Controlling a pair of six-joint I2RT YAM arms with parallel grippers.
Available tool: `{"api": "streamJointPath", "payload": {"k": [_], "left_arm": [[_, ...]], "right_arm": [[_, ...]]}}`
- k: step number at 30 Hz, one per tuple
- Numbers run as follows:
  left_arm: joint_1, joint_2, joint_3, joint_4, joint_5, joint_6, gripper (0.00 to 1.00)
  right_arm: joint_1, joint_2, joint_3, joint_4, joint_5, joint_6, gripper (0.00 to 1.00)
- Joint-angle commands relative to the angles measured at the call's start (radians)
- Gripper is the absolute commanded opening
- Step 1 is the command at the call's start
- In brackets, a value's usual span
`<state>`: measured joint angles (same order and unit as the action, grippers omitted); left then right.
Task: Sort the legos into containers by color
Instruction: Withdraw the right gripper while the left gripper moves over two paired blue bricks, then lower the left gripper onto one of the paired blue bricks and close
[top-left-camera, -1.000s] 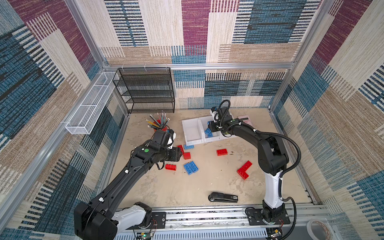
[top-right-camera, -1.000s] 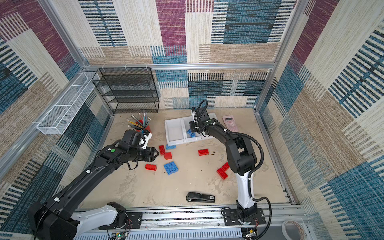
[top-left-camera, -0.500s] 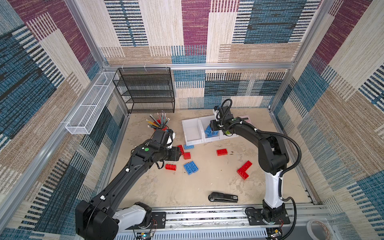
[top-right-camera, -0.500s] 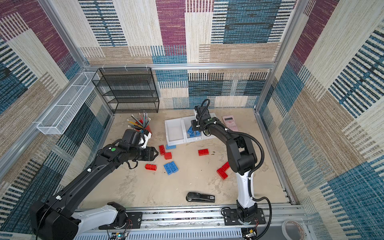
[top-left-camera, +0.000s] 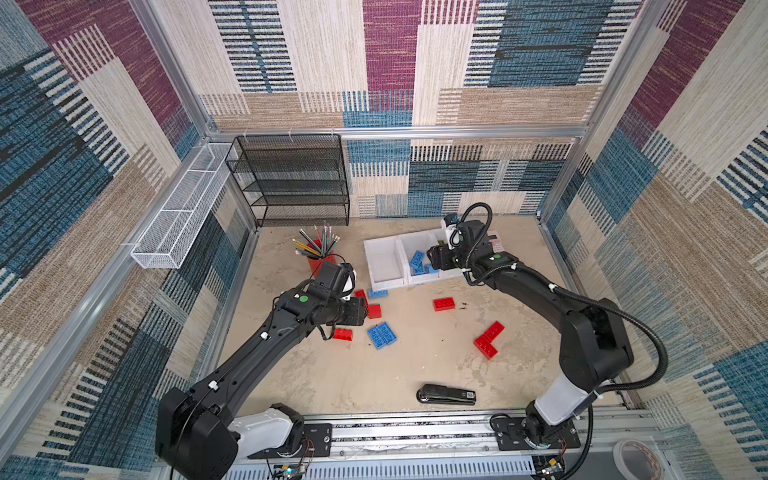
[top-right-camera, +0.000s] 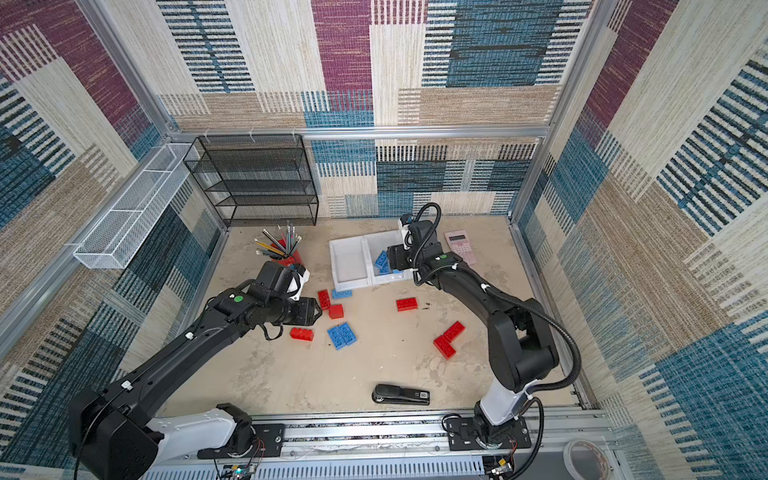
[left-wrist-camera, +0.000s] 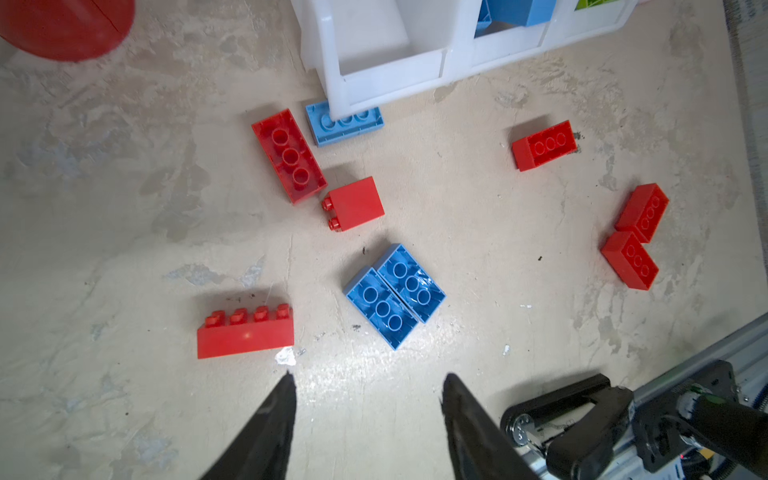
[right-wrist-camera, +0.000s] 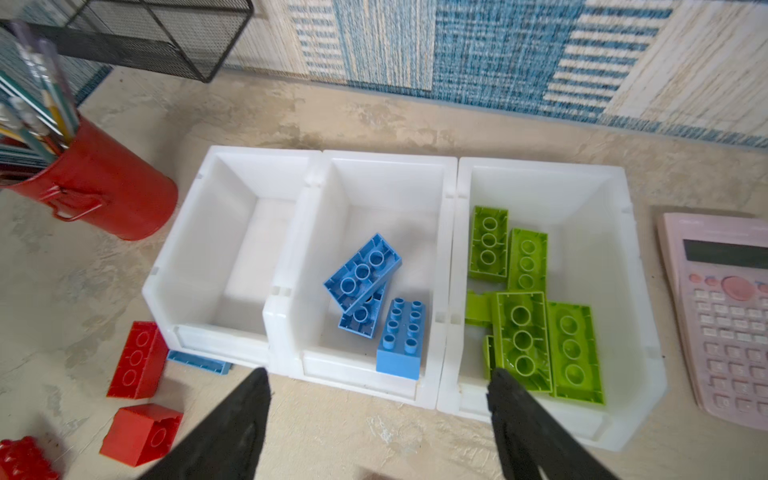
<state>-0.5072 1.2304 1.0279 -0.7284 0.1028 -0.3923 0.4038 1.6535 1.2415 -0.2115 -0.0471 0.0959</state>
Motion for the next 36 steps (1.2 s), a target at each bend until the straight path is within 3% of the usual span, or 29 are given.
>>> {"api": "streamJointPath", "payload": {"k": [1,9,15,27,36], "left_arm": [[-0.029,0.01,-0.031,0.009,-0.04,-0.082,0.59],[-0.078,0.083,-0.072,0.054,-0.064,-0.174,0.61],[-0.113,0.13,-0.11,0.087,-0.089,-0.225,0.61],[-0.203,0.221,-0.129,0.125,-0.089,-0.301,0.62],[-0.205,0.313,-0.119,0.152,-0.106,-0.29,0.6]], "right_arm": [[0.0,-0.09,-0.091,0.125,-0.034,0.018,0.86],[0.0,-0.346,-0.399,0.312,-0.107,0.128,0.92],[0.0,-0.471,-0.543,0.349,-0.106,0.158,0.94],[0.0,-0.556,-0.62,0.399,-0.07,0.174,0.95],[0.0,-0.571,-0.629,0.399,-0.054,0.166,0.95]]}}
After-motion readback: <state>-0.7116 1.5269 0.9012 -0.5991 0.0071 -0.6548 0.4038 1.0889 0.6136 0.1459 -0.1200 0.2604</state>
